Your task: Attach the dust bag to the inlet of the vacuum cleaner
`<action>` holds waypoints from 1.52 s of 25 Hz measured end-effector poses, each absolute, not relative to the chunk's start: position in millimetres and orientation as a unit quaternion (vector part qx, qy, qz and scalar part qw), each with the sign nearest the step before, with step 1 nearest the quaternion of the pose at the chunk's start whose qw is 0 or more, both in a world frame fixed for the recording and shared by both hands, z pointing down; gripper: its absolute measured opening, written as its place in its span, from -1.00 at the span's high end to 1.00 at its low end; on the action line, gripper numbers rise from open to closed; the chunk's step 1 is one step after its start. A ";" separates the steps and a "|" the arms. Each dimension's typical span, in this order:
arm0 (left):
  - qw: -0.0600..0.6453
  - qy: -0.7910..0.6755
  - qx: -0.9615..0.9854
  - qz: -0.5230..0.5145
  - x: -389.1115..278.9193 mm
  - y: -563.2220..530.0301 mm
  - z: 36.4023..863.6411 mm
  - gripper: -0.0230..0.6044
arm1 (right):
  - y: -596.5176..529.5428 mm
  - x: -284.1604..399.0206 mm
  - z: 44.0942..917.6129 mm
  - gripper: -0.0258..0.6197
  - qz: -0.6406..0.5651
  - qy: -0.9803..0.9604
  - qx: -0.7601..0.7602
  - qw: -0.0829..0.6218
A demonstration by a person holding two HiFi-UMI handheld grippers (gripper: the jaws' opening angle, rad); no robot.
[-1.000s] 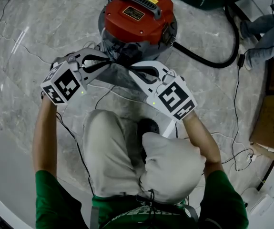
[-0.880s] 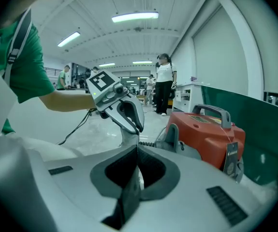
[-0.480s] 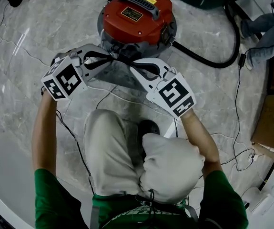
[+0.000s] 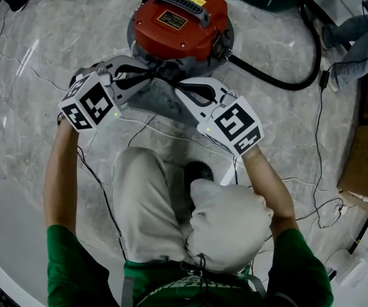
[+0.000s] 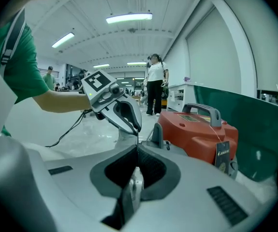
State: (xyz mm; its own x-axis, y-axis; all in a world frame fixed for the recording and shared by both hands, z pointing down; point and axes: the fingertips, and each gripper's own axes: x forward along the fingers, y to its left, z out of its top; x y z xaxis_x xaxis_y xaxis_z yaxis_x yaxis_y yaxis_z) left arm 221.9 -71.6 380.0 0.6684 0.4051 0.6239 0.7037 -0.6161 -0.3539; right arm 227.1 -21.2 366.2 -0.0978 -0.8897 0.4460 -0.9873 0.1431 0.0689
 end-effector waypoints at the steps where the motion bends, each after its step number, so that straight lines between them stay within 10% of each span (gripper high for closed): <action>1: 0.296 -0.316 -0.866 -0.249 222.0 -73.5 379.6 0.81 | -23.0 227.6 365.3 0.88 0.122 -0.730 0.643 0.198; 38: 0.265 -0.246 -0.913 -0.187 230.4 -80.5 357.0 0.75 | -13.2 234.1 346.7 0.87 0.098 -0.709 0.677 0.171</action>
